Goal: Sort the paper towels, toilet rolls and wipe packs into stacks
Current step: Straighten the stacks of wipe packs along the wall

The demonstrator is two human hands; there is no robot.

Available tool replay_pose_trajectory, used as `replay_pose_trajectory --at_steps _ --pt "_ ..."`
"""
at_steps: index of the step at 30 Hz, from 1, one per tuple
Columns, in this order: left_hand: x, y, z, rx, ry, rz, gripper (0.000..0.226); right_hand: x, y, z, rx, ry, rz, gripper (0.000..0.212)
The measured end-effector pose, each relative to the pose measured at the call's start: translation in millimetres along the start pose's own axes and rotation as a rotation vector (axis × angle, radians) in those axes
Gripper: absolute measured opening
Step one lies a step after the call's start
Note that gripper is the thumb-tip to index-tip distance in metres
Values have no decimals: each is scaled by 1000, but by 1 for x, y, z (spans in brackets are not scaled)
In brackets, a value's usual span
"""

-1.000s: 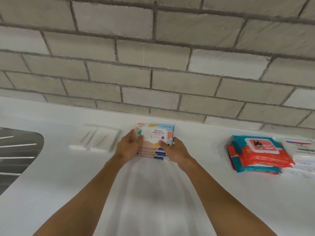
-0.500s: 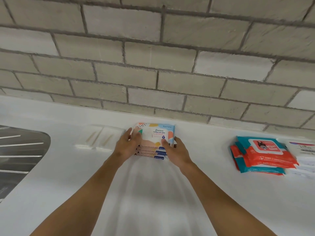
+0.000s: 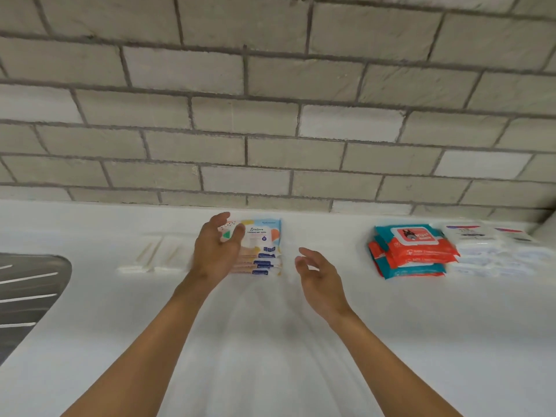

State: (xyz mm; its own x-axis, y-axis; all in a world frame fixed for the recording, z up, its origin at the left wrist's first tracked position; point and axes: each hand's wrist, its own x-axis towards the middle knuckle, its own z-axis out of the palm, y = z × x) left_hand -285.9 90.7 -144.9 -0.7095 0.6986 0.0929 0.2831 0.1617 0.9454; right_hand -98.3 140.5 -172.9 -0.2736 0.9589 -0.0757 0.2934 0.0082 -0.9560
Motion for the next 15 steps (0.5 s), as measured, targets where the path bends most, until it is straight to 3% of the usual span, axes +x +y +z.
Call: replay_pose_trajectory --at_steps 4,15 --pt "-36 16 25 -40 -83 73 39 -24 0 -26 -5 21 -16 28" --pt "-104 41 95 216 -272 192 52 -62 20 -122 -33 113 -56 22"
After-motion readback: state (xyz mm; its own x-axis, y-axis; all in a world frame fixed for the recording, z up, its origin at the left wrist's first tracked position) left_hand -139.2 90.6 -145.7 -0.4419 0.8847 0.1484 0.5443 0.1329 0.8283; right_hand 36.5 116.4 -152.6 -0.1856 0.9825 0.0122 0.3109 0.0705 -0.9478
